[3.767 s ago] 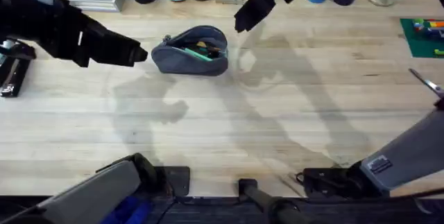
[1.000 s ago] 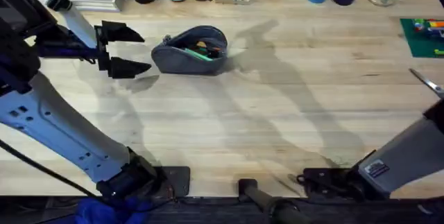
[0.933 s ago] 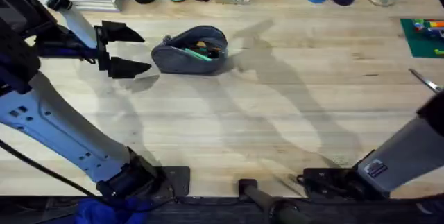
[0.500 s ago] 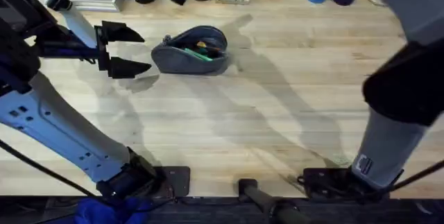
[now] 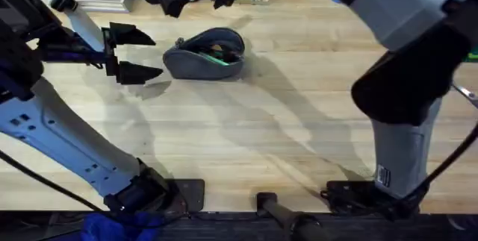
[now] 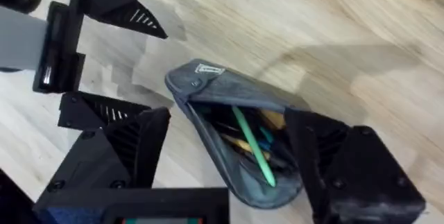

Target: Unzip the bag, pick up the pens from the table one at a time and place them inside, then zip the bag closed.

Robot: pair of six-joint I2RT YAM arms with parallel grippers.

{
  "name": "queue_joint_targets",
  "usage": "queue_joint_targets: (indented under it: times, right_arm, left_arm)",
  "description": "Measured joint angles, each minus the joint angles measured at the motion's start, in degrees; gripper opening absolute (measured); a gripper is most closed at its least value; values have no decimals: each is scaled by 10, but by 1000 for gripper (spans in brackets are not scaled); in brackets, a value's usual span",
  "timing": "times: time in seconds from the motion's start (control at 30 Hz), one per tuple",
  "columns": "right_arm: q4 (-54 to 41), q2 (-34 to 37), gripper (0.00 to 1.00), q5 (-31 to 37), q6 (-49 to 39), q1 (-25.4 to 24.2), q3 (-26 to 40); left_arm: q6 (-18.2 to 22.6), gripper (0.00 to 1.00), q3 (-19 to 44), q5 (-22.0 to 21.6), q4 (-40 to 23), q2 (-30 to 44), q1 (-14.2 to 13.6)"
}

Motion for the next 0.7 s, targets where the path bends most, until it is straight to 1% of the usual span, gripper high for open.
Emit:
queue_joint_targets:
  times: [0.27, 0.7]
  right_arm:
    - [31, 15, 996, 0, 0, 16, 0]
    - [64, 19, 995, 0, -3, 20, 3]
  left_arm:
    - [0, 992, 0, 0, 0, 0, 0]
    - [0, 993, 0, 0, 0, 0, 0]
